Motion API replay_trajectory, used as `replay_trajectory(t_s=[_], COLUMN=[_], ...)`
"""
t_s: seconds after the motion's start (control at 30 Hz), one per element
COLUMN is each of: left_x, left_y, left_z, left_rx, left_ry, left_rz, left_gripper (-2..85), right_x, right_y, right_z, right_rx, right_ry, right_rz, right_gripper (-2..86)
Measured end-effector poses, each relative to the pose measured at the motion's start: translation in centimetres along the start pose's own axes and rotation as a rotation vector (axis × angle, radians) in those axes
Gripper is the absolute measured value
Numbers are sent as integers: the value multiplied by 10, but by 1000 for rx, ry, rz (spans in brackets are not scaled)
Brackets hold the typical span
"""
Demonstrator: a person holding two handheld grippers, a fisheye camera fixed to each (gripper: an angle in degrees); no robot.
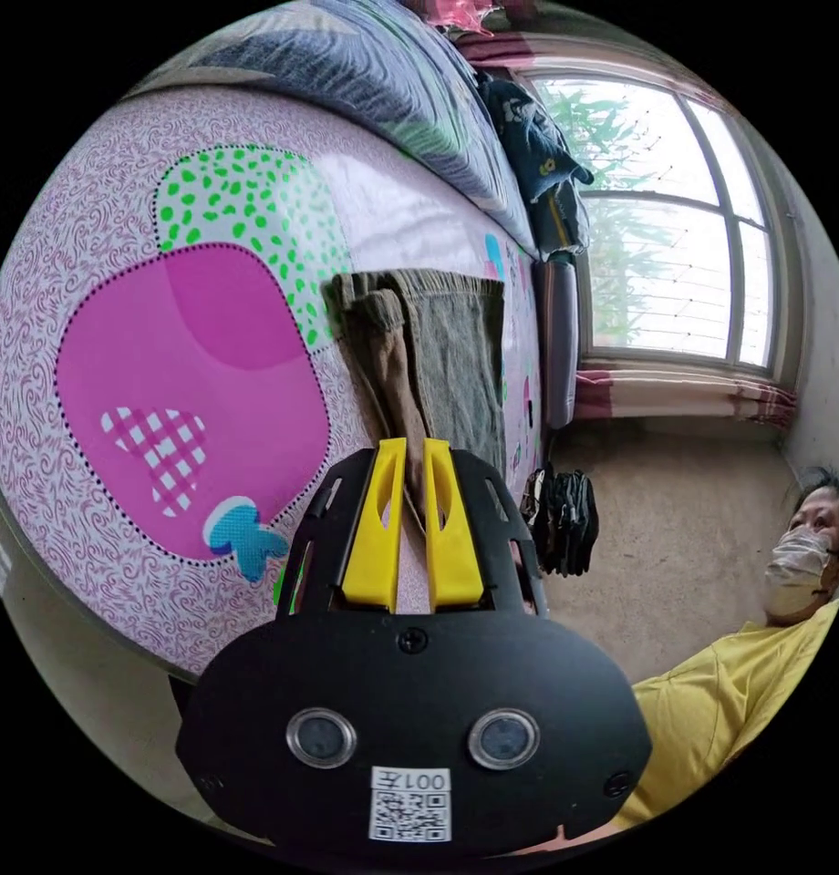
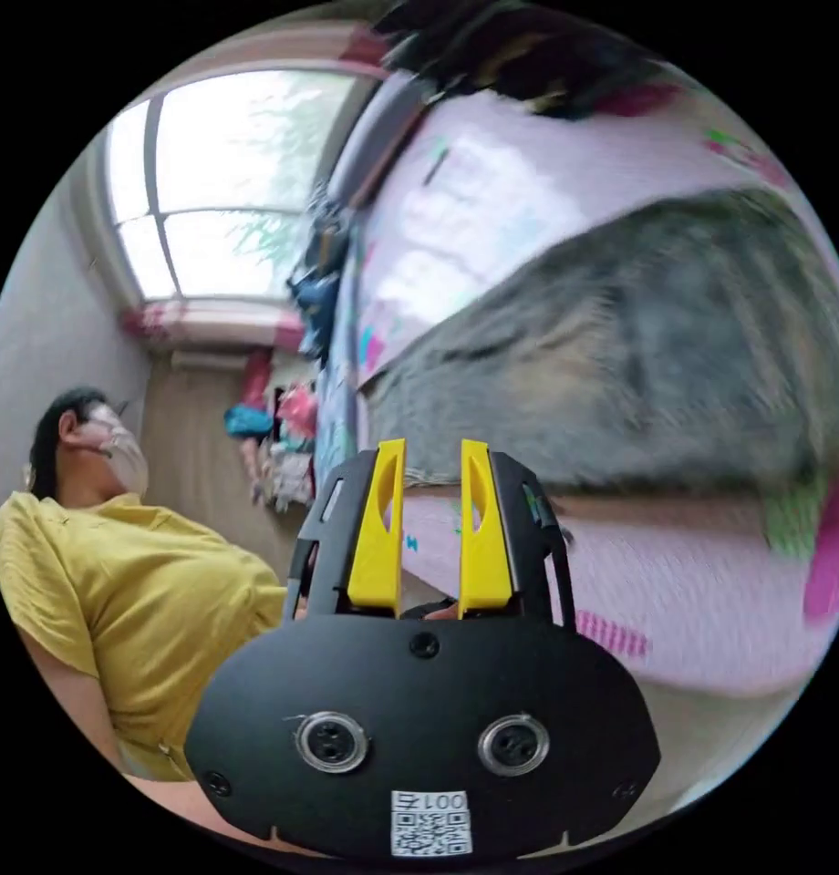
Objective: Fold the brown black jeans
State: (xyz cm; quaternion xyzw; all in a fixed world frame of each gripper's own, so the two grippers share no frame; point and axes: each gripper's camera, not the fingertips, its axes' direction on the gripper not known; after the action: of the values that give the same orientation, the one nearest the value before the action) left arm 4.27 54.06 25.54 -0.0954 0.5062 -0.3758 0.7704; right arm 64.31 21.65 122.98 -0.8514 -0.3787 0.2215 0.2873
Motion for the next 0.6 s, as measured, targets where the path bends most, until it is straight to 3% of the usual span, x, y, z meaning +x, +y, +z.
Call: replay_trajectory(t_s=[0.23,0.6], left_x=[-13,-25], left_y=[-7,5], left_z=[-30,-36], left_rx=[101,89], left_ry=[4,4], left_rz=[-39,-29], left_gripper=[2,4], right_x=[-56,-115], right_y=[-161,-233], right_z=[206,473], right_rx=[-416,-861], right_ry=[-69,50], right_rz=[-585,-991], right_gripper=[109,123])
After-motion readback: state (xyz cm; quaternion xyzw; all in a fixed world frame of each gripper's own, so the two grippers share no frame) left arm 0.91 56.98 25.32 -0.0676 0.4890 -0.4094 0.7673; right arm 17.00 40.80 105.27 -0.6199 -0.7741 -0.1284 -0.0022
